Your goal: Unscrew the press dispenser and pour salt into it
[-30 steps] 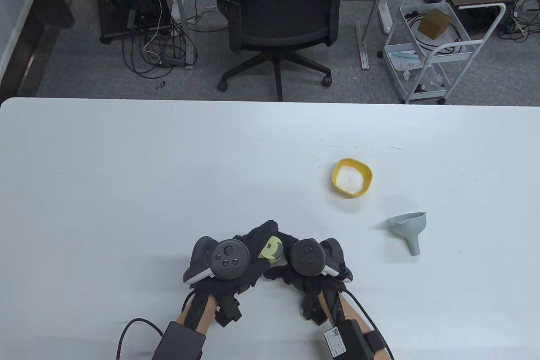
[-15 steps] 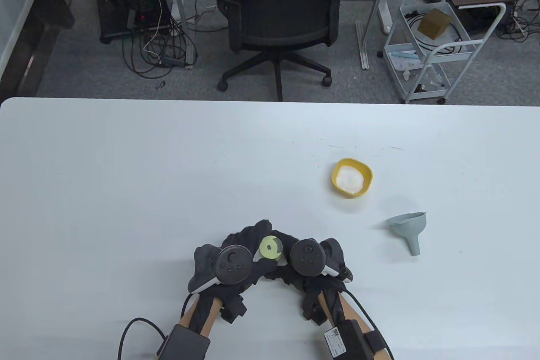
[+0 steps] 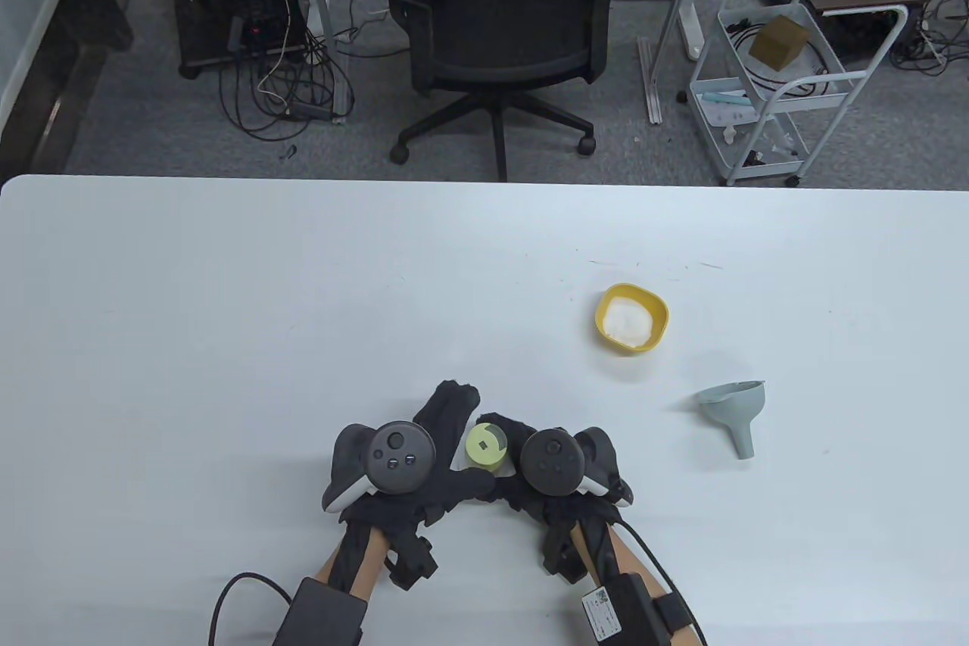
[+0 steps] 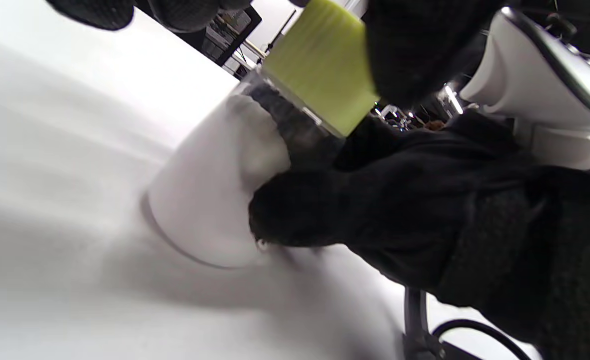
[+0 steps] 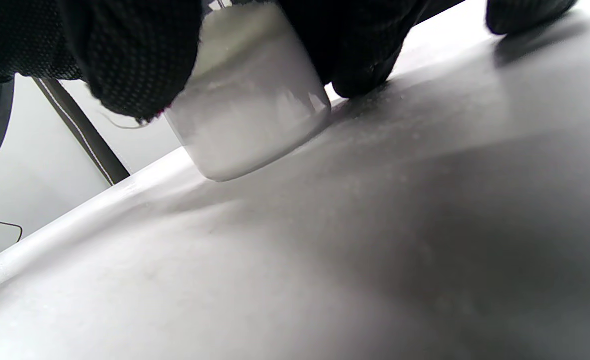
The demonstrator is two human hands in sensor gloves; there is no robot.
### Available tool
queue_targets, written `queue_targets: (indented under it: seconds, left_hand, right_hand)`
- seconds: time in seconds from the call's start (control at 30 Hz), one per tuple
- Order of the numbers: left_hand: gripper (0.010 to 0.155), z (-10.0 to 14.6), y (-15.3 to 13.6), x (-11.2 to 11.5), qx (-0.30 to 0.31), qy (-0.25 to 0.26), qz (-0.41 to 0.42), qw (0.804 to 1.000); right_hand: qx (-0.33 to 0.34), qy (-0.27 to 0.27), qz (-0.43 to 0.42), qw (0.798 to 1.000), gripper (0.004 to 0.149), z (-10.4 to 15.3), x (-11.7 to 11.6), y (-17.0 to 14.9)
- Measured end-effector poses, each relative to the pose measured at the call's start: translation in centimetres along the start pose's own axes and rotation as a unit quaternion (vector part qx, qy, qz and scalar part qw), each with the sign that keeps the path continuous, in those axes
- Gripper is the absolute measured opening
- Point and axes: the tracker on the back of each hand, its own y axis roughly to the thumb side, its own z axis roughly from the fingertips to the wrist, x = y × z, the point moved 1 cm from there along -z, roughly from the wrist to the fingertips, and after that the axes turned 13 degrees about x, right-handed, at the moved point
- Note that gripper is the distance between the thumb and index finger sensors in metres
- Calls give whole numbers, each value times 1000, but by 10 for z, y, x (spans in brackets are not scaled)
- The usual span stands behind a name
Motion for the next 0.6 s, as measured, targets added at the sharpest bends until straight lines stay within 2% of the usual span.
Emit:
queue_targets:
  seconds: [0.1, 0.2, 0.6]
  left_hand:
    - [94, -2, 1, 3, 5, -13, -24, 1000]
    - [89, -2, 1, 4, -1, -4, -35, 999]
    - [87, 3, -2, 6, -10, 42, -68, 997]
  right_hand:
    - [0, 0, 0, 1000, 89, 0, 0, 0]
    - [0, 0, 0, 1000, 89, 0, 0, 0]
    - [0, 1, -1, 1000, 89, 0, 0, 0]
